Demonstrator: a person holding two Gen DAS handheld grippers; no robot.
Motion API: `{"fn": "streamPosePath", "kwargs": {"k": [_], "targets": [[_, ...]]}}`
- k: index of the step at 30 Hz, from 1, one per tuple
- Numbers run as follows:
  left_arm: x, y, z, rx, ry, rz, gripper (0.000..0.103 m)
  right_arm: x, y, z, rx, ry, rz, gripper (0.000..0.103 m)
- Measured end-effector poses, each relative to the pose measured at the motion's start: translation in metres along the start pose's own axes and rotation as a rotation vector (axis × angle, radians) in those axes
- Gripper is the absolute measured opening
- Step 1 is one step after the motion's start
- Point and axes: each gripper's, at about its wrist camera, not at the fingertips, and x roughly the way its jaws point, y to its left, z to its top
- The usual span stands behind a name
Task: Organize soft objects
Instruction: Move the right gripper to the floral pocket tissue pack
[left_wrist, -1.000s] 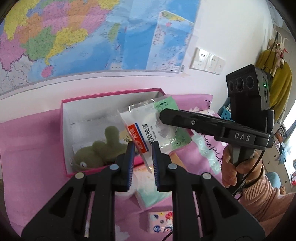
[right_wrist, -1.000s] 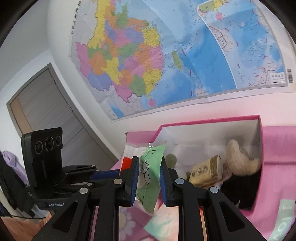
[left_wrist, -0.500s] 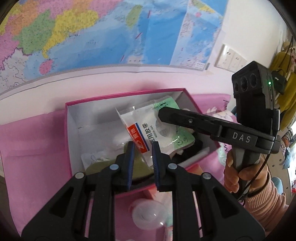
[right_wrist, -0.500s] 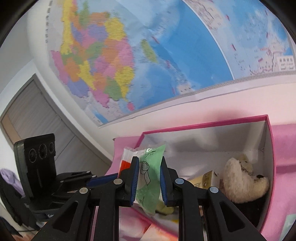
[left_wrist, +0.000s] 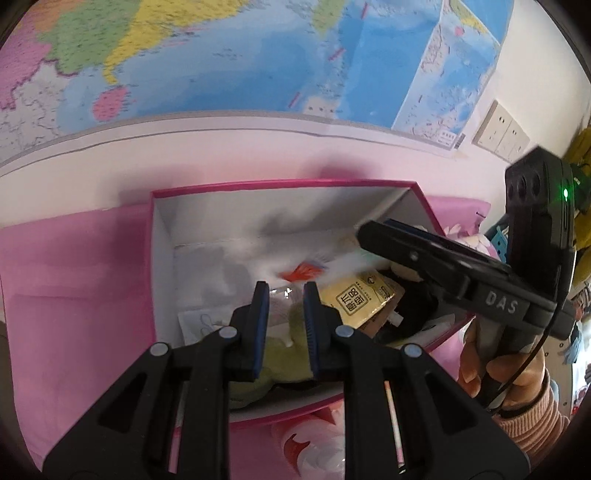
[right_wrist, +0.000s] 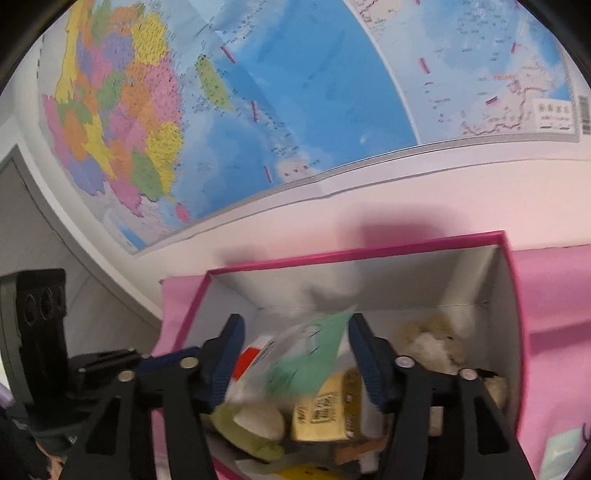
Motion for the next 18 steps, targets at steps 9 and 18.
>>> {"fn": "streamPosePath", "kwargs": {"k": [9,18], "targets": [[-0.036,0.003,-0.016,-0.007,-0.088,-0.028,0.025,-0.009,0.002,-0.013,-0.04,0.029,0.018,0.065],[-0.107,-0.018,-0.077,0.129,-0.241,-0.083,0.046,-0.085,0.024,-0.051,-0.138,-0.014,0.171,0.066]]}}
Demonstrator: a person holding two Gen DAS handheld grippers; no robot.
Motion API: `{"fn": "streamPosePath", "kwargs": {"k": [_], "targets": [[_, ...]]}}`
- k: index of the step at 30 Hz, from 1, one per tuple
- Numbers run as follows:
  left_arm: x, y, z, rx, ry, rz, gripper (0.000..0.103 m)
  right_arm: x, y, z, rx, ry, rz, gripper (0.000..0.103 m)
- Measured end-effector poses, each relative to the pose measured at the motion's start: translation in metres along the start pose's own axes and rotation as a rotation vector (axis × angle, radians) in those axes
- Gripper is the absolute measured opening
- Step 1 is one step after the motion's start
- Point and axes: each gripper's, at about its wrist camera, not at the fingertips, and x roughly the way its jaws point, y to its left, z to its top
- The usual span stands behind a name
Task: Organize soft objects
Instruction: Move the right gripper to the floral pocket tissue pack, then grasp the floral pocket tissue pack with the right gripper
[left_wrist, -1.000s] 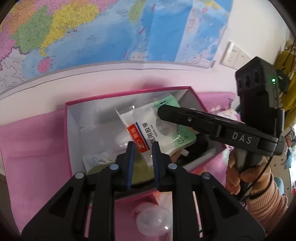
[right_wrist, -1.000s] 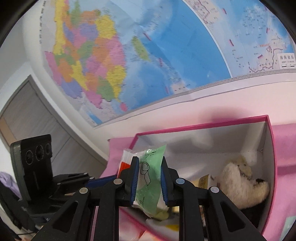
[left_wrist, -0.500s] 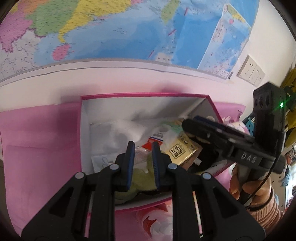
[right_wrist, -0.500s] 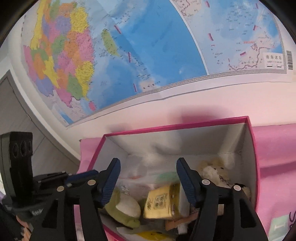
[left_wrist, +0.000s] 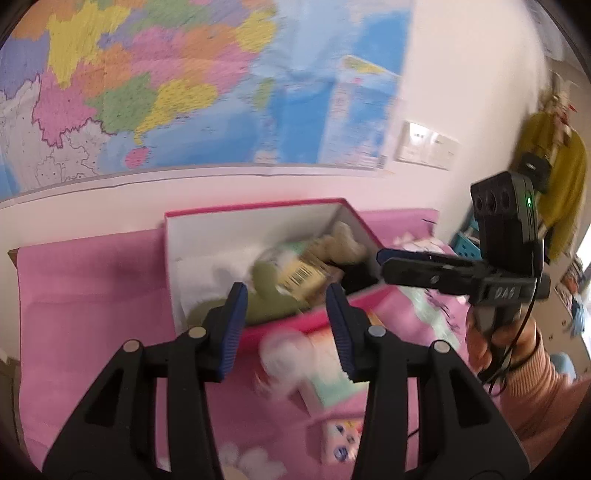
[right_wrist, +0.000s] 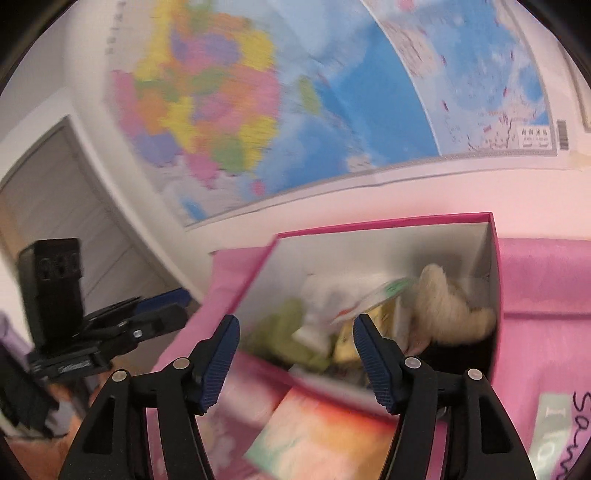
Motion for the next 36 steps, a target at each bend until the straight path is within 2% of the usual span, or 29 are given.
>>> {"fn": "streamPosePath", "kwargs": {"k": [5,8,13,19,25,28,33,36], "targets": [[-0.014,-0.025,-0.04,0.062,0.018,-0.019,0.046,-0.043,0.018,-0.037,-0.046,0.015,0.08,0.067],[-0.008,-0.035,-0.067,0.067,0.073,-0.022,0.046,-0.052,0.024,-0.061,-0.055,0.054,0.089,0.067],[0.013,-0.042,-0.105,0.054,0.184,-0.021,0.046,-0.055,0.022,-0.111,-0.019,0.14,0.07,0.067],[0.029,-0.046,-0.134,0.012,0.256,-0.024,0.046,-0.044,0.017,-0.157,0.042,0.23,0.061,0.067],[0.038,-0.047,-0.148,-0.024,0.297,-0.028,0.046,-0.028,0.021,-0.172,0.052,0.271,0.063,0.067],[0.041,-0.05,-0.15,-0.032,0.306,-0.043,0.042,-0.021,0.02,-0.174,0.07,0.267,0.052,0.066],[0.039,-0.057,-0.151,-0.038,0.305,-0.083,0.042,-0.014,0.015,-0.174,0.111,0.259,0.052,0.051],[0.038,-0.065,-0.153,-0.023,0.309,-0.099,0.042,-0.015,0.013,-0.175,0.11,0.262,0.048,0.047]]}}
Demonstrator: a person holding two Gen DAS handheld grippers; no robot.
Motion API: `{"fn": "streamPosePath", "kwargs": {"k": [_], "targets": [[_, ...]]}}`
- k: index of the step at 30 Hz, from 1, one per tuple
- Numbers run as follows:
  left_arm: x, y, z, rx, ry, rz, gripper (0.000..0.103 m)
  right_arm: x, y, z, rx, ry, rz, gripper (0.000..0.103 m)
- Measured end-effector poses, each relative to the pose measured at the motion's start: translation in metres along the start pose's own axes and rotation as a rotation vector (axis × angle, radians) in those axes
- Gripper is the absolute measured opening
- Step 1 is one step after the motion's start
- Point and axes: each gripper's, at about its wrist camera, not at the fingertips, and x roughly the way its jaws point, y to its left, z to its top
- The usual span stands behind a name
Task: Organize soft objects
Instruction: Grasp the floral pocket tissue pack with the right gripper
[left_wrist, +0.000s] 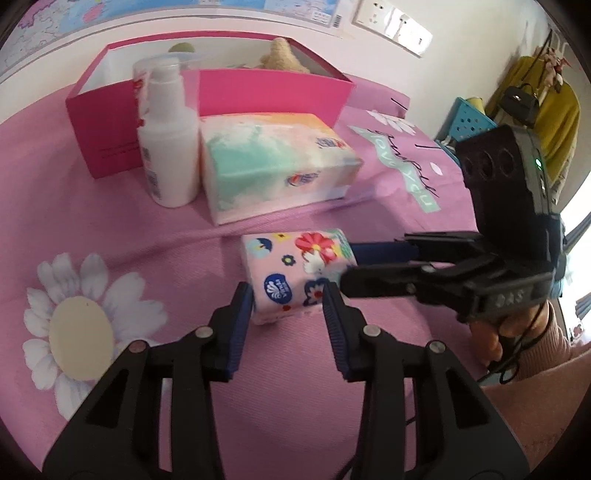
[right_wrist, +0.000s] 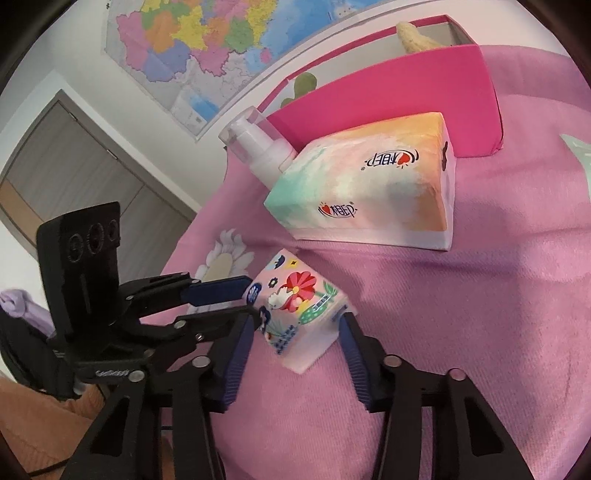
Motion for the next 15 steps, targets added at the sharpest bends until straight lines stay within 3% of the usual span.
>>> {"fn": "streamPosePath", "kwargs": {"k": [15], "targets": [[0.007,-0.002,-0.002,-0.045,0.016,-0.002,0.04,-0.006,-0.01,0.001,0.035,-0.015,-0.028,0.045]]}}
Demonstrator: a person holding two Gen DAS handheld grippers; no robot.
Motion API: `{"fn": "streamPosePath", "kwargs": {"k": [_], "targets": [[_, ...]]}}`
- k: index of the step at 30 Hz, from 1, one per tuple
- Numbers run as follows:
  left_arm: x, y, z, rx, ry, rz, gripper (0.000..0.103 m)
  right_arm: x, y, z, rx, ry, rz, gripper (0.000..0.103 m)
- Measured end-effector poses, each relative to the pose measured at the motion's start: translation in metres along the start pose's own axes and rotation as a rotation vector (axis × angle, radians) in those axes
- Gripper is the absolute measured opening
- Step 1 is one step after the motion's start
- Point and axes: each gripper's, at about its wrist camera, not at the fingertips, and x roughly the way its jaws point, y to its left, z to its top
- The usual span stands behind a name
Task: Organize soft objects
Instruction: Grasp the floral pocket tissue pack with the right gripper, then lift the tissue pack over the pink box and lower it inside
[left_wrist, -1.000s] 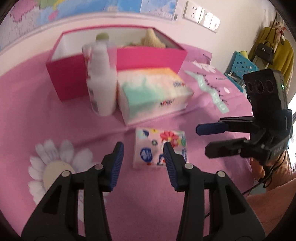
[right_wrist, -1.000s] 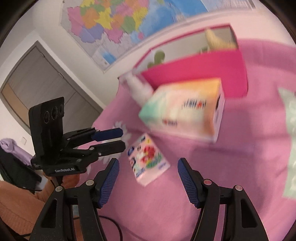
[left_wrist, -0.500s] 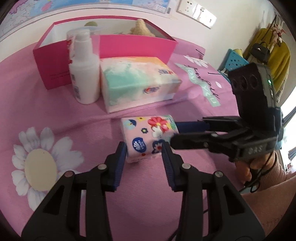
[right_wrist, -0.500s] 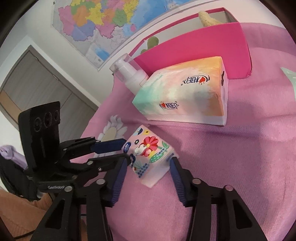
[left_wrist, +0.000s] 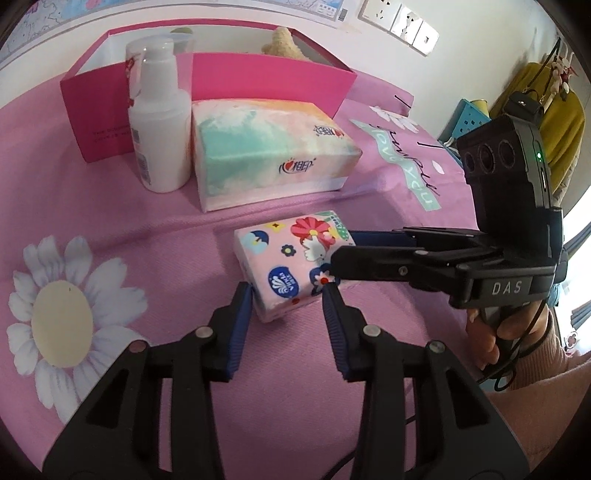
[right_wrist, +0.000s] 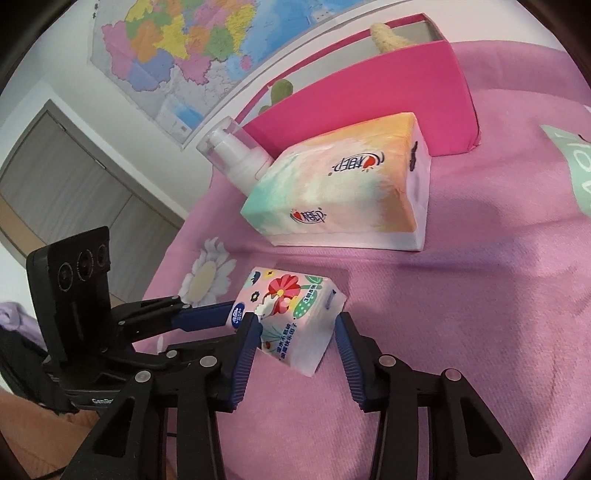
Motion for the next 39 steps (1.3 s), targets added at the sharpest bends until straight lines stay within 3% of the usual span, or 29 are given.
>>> {"fn": "streamPosePath", "kwargs": {"k": [4,9,18,39], "targets": [[0.001,0.0,0.003,-0.007,0.001,-0.007,0.036,0.0,0.002,0.0,-0.012,-0.005,-0.006,0.045],[0.0,-0.002,0.003,-0.004,-0.001,-0.004,0.036,0.0,0.003,0.0,-0.019,-0.004,-0.024,0.038],[-0.006,-0.007,0.004,0.014,-0.017,-0.011,0.036,-0.006,0.008,-0.001,-0.035,-0.017,-0.031,0.038],[-0.041,-0.026,0.034,0.08,-0.134,0.004,0.036,-0.044,0.03,0.022,-0.118,-0.13,-0.042,0.038]]}}
